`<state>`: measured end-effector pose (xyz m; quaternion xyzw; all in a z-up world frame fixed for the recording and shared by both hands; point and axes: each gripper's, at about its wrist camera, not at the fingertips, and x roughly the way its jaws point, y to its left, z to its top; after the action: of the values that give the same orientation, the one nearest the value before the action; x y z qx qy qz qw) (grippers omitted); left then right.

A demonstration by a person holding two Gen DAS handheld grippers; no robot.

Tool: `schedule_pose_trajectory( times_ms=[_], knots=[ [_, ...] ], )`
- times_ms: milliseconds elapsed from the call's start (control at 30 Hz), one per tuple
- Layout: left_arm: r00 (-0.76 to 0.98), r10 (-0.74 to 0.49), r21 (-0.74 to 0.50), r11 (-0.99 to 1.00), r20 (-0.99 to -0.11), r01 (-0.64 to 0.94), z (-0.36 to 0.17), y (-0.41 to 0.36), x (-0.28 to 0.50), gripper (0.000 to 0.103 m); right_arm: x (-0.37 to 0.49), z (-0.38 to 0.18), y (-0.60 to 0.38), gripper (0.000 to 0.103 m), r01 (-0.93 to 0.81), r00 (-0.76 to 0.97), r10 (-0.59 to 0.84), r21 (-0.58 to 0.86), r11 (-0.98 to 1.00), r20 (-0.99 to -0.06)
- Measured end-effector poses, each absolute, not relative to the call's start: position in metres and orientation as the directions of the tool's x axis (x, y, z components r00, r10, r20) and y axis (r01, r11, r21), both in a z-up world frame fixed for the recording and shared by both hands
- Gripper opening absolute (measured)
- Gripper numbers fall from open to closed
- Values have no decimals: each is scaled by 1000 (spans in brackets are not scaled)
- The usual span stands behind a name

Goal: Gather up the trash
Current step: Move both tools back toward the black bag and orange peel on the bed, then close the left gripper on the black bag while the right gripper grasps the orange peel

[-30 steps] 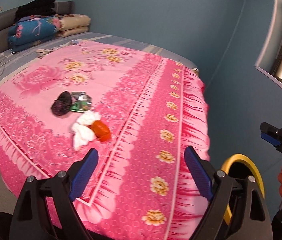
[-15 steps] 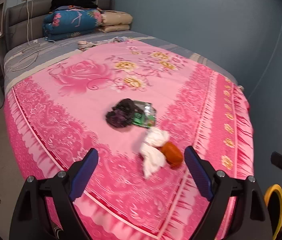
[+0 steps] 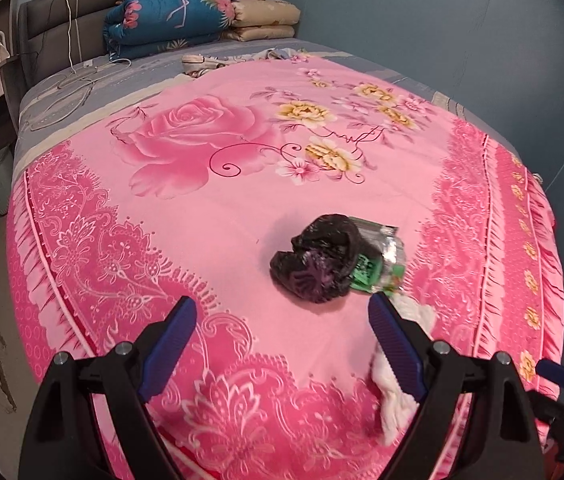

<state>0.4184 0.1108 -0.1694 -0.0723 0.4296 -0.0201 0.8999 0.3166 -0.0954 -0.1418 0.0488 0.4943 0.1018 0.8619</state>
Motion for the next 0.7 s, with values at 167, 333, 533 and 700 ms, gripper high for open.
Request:
schedule_pose_trajectory(
  times_ms=[167, 333, 533, 700],
  knots=[
    [613, -100, -142, 990, -784, -21, -185, 109, 451, 84, 345, -171, -85, 66, -129, 446, 215, 175, 976, -869],
    [595, -135, -159, 987, -792, 12, -198, 100, 471, 84, 365, -190, -78, 66, -133, 411, 221, 182, 974, -884],
    [589, -112, -101, 994, -800, 52, -217, 85, 498, 84, 381, -209, -68, 66, -159, 379, 208, 157, 975, -902],
    [573, -161, -141, 987, -804, 80, -230, 85, 516, 71, 388, -221, -59, 62, -198, 366, 185, 117, 973, -912]
  ],
)
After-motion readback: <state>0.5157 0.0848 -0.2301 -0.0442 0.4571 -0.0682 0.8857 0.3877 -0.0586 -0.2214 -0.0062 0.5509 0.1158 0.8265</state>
